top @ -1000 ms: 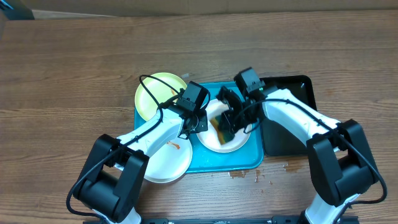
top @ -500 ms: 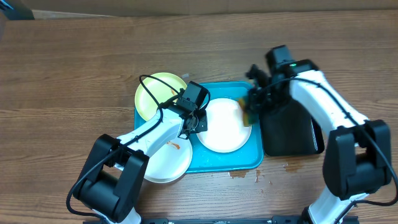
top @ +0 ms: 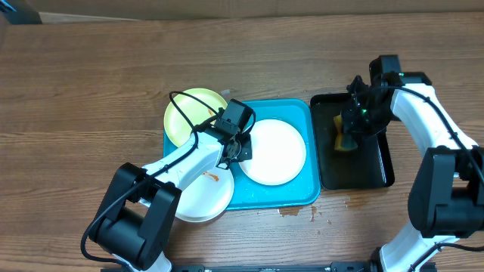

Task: Clean dirty plates on tray and stack at the side
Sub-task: 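Return the sponge to the basin, release it, raise the right arm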

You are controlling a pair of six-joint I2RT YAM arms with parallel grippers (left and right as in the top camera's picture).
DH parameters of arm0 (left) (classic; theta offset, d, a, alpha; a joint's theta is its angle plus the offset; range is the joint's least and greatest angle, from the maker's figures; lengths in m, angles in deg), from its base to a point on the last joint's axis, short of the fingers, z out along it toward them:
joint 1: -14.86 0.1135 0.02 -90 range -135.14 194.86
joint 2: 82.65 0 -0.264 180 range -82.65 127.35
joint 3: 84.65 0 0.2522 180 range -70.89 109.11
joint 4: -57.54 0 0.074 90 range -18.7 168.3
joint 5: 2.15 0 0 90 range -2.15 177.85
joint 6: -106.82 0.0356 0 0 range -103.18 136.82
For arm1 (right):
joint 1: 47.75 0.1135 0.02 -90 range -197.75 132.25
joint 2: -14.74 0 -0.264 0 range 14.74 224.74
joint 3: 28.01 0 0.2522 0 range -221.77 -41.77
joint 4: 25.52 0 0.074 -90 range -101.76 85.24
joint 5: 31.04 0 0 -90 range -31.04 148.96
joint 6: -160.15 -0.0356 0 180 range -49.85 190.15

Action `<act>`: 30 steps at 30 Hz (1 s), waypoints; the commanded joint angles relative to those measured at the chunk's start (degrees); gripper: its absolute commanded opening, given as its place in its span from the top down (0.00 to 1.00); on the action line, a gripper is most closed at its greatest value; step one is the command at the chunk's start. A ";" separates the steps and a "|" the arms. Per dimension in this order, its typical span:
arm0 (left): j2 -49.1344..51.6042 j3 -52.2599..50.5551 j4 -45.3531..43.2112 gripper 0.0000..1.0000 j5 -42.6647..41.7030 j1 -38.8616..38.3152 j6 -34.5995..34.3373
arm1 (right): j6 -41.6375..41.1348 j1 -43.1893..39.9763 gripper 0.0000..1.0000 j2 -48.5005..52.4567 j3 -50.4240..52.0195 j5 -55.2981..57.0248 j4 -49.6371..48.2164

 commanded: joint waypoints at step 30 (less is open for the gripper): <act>0.96 0.17 0.24 0.62 0.81 -0.33 0.33 | -10.95 -15.56 0.00 -0.20 -14.75 6.43 3.72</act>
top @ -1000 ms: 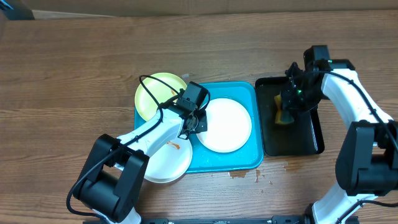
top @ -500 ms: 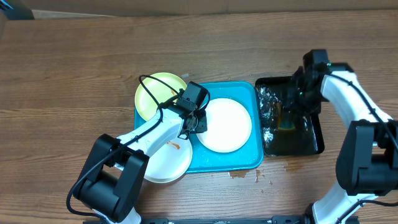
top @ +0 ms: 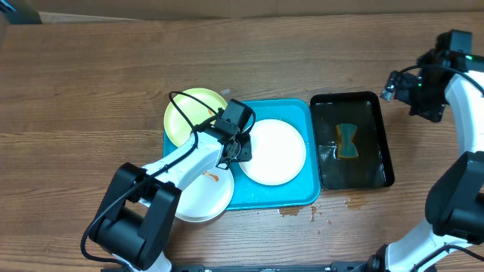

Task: Clean dirty plates on tray and stack at the side
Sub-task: 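Return the sponge to the basin, release it, raise the right arm, then lift the cleaned pink-white plate off the tray with the left gripper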

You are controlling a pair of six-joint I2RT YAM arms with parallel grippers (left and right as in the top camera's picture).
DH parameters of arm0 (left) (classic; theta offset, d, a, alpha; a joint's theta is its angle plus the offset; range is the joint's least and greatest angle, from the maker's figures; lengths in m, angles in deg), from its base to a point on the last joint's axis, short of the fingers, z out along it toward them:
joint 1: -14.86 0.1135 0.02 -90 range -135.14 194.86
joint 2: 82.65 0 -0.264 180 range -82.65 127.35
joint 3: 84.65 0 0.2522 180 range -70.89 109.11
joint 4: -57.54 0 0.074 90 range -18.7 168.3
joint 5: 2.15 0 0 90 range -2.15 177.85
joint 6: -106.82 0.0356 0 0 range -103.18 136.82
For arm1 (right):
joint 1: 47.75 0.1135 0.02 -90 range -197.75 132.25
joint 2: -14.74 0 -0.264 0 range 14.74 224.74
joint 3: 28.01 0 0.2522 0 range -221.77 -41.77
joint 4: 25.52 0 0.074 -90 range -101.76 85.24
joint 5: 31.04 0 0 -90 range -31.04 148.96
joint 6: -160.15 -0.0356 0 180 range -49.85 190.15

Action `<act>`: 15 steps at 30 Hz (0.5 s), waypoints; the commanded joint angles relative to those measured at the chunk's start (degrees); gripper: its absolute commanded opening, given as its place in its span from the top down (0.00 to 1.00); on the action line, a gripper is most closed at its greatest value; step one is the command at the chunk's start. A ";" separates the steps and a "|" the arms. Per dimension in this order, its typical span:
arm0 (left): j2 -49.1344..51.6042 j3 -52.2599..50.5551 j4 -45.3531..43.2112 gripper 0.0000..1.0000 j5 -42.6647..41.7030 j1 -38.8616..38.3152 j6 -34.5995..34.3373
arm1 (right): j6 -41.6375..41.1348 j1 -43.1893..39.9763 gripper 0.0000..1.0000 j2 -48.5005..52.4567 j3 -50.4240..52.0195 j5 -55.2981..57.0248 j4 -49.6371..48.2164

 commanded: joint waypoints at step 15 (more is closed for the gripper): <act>0.96 0.15 0.81 0.83 0.55 -0.44 0.17 | -0.72 -0.96 0.00 -0.22 -0.68 0.31 -0.35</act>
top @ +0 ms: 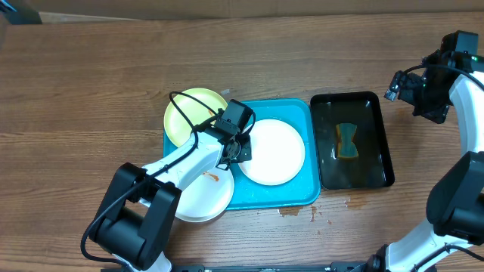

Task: Clean dirty plates on tray and stack at the side
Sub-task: 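Lift the cleaned pink-white plate off the tray with the left gripper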

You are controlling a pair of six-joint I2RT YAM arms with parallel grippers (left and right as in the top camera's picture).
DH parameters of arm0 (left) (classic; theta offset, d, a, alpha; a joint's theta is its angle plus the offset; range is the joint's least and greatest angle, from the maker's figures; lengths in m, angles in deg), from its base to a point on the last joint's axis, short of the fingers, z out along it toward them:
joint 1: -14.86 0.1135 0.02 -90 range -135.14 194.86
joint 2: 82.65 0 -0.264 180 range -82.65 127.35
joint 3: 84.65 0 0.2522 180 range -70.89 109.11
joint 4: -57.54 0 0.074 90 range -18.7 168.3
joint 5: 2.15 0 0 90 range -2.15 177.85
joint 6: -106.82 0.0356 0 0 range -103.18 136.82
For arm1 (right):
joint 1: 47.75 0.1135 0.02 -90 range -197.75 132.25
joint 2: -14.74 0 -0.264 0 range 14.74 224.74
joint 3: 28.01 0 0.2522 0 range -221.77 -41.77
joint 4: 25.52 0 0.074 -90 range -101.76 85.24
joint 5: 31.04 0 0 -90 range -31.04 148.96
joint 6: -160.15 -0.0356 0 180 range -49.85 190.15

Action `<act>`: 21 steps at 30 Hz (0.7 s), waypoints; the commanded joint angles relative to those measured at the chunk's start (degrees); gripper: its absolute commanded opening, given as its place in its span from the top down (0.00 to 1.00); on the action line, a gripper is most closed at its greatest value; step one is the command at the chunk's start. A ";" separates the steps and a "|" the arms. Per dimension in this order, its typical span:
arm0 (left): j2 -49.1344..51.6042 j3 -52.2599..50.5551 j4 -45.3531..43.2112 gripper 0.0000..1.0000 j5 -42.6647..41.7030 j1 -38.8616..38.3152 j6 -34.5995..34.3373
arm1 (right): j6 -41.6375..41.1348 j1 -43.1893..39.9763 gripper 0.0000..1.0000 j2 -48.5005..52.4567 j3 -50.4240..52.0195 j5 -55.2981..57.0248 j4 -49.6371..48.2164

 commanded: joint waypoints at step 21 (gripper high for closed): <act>0.00 12.76 11.58 0.96 5.20 0.24 6.12 | -0.31 0.00 0.00 -0.22 -0.68 0.13 -0.33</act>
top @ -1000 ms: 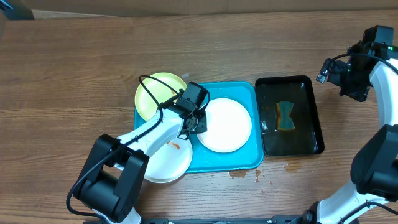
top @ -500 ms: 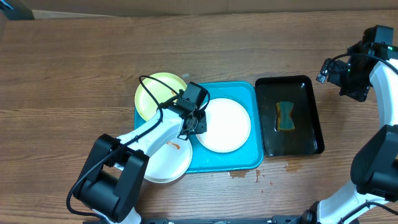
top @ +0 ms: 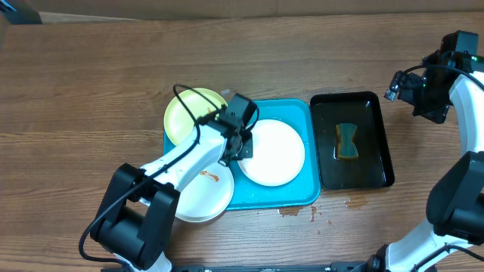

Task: Clean dirty plates on tray and stack at the side
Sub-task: 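Lift the cleaned pink-white plate off the tray with the left gripper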

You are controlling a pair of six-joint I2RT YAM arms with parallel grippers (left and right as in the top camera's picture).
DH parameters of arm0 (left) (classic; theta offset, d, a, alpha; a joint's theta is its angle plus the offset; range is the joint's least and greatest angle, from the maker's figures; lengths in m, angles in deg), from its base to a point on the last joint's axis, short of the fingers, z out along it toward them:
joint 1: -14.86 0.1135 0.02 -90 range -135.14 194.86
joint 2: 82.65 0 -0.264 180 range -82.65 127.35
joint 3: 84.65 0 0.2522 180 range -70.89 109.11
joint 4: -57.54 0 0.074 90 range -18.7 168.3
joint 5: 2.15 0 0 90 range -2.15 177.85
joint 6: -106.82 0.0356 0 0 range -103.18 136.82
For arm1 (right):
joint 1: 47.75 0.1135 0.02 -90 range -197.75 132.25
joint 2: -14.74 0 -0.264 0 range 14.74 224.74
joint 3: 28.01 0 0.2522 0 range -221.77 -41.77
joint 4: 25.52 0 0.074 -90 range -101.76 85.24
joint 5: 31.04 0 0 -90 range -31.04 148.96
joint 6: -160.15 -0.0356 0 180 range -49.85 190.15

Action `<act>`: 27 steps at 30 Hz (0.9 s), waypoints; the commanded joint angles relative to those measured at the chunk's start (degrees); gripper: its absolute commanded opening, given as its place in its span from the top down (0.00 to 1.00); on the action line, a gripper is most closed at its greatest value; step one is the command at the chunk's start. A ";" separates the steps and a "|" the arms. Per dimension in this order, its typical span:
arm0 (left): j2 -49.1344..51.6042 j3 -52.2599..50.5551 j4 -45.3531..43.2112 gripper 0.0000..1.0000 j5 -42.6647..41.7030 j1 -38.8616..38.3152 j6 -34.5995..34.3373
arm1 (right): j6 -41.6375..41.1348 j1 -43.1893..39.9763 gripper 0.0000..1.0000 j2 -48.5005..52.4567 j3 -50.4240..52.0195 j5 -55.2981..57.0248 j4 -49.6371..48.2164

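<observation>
A clean-looking white plate (top: 276, 151) lies on the blue tray (top: 276, 198). My left gripper (top: 243, 145) is at the plate's left rim and looks shut on it. A yellow-green plate (top: 185, 115) sits off the tray's far left corner. Another white plate (top: 203, 195), with an orange smear, sits off the tray's near left corner under my left arm. A yellow and blue sponge (top: 346, 141) lies in the black tray (top: 387, 143). My right gripper (top: 395, 85) hovers by the black tray's far right corner, fingers apart and empty.
Brown drops of spill (top: 296, 212) mark the wooden table just in front of the blue tray. The black tray holds shallow water. The left arm's cable loops over the yellow-green plate.
My left wrist has shifted slightly up and to the right at the white plate's rim. The right arm, the sponge and the plates stay where they were.
First my right gripper was down in the black tray on the sponge, while my left gripper held the white plate's left rim. Then the sponge lay free in the tray with my right gripper off to the far right, where it remains. My left wrist now sits slightly higher.
</observation>
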 commanded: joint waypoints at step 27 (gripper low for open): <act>0.09 27.65 0.20 0.96 18.62 -13.73 6.95 | -0.31 0.00 0.00 -0.22 -0.68 0.17 -0.31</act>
